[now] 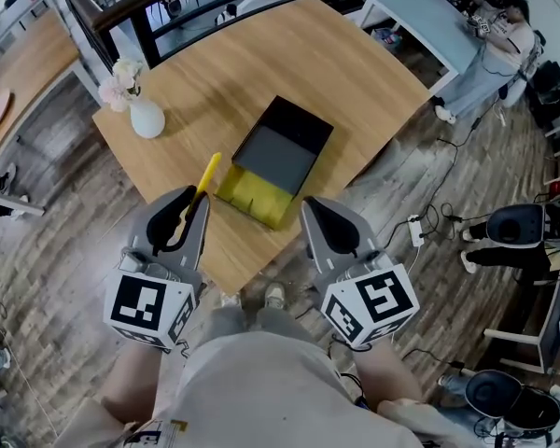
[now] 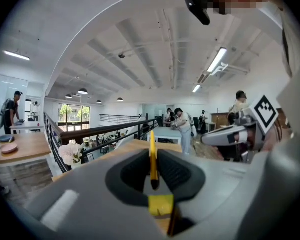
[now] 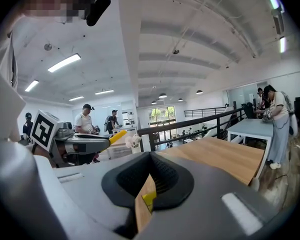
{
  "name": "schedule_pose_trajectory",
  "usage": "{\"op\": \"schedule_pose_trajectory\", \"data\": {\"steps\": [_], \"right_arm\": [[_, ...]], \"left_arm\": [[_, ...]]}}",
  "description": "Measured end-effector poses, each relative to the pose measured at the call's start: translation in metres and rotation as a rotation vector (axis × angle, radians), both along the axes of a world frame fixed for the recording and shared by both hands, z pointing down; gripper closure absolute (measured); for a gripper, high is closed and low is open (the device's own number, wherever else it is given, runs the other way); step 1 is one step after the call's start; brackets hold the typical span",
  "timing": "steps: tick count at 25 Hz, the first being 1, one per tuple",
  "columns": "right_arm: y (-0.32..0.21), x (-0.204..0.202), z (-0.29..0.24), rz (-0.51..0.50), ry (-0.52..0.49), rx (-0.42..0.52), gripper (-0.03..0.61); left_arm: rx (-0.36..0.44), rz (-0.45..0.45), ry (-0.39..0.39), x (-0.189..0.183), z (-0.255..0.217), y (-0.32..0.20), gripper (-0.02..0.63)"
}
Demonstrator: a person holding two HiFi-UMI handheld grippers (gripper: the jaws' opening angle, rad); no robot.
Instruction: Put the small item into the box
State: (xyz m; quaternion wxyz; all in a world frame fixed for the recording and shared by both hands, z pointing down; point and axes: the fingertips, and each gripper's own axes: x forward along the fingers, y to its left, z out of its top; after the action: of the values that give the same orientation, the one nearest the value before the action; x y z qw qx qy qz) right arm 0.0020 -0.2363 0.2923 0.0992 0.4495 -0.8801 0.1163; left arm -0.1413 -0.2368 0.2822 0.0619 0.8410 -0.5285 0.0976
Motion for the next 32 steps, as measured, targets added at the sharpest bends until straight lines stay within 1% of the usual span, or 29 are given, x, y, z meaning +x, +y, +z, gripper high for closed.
{"op": "schedule_pose_trajectory", "data": {"steps": [3, 8, 13, 16, 26, 32], "right_arm": [[-0.008, 0.001, 0.007, 0.001, -0.013, -0.018, 0.580], [-0.024, 0.007, 0.022, 0.007, -0.070, -0.077, 0.580], [-0.040, 0.011, 0.038, 0.020, -0.077, -0.106, 0.580], [-0.049, 0.013, 0.051, 0.021, -0.073, -0.130, 0.580], [-0.068, 0.017, 0.092, 0.038, -0.096, -0.201, 0.580], [-0.070, 0.022, 0.122, 0.057, -0.110, -0.268, 0.580]], "left_arm": [[-0.024, 0.035, -0.042, 0.008, 0.013, -0.011, 0.561], [-0.074, 0.101, -0.085, 0.027, 0.034, -0.031, 0.561], [-0.083, 0.136, -0.126, 0.039, 0.054, -0.051, 0.561], [-0.107, 0.166, -0.160, 0.048, 0.073, -0.060, 0.561], [-0.255, 0.261, -0.239, 0.066, 0.149, -0.081, 0.560], [-0.325, 0.289, -0.251, 0.073, 0.193, -0.092, 0.560]]}}
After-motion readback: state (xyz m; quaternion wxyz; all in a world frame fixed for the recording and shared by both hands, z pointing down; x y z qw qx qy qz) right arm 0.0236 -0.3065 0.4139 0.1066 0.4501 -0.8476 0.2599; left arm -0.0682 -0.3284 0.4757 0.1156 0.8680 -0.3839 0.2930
